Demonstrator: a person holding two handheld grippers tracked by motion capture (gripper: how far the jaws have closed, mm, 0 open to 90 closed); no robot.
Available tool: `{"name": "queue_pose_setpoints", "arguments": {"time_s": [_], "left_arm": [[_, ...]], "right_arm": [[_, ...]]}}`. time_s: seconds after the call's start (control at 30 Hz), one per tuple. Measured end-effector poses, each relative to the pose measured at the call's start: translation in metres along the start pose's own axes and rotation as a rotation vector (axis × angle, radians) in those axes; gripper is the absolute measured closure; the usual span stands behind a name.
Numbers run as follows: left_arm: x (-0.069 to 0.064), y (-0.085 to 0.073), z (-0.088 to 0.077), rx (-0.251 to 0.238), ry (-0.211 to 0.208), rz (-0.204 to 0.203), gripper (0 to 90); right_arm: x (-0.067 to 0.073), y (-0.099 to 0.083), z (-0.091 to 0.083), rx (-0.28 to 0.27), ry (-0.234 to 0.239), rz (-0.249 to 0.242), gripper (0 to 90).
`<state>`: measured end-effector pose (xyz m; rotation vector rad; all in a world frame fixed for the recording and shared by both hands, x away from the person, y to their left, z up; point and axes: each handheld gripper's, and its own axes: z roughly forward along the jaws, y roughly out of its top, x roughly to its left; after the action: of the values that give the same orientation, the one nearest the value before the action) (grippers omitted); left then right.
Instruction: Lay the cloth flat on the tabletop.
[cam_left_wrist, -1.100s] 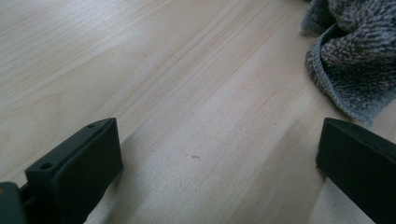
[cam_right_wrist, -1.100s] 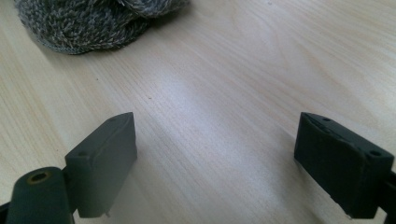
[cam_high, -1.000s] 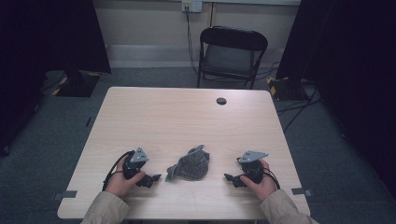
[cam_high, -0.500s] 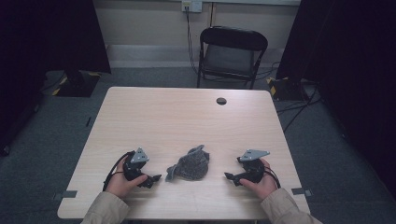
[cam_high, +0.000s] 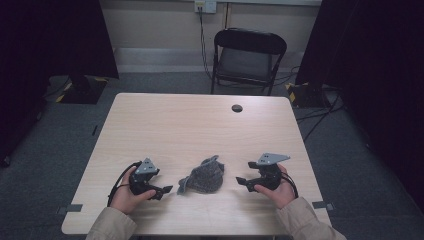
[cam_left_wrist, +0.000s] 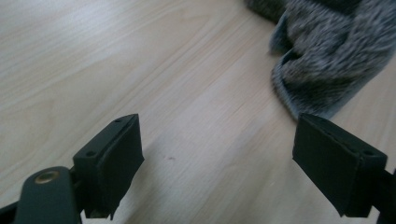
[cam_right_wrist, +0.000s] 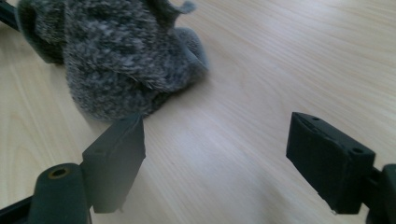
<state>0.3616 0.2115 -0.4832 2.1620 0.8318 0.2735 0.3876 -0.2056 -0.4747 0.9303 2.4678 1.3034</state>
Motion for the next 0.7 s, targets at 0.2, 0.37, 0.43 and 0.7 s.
{"name": "queue_pose_setpoints", "arguments": {"time_s": [0.2,0.37,0.43,0.7], "left_arm": [[-0.013,0.009,-0.002,-0.005,-0.032,0.028,16.2],[-0.021,0.013,-0.001,0.013,-0.077,0.046,16.7],[-0.024,0.015,0.000,0.008,-0.098,0.038,17.6],[-0.029,0.020,0.008,0.004,-0.139,0.021,19.3]], "right_arm": [[0.007,0.008,0.008,0.025,0.018,-0.042,21.2],[0.003,0.015,0.010,-0.003,0.015,-0.019,19.5],[0.000,0.016,0.010,-0.007,0.013,-0.015,20.1],[0.001,0.018,0.015,-0.018,0.004,-0.014,22.7]]}}
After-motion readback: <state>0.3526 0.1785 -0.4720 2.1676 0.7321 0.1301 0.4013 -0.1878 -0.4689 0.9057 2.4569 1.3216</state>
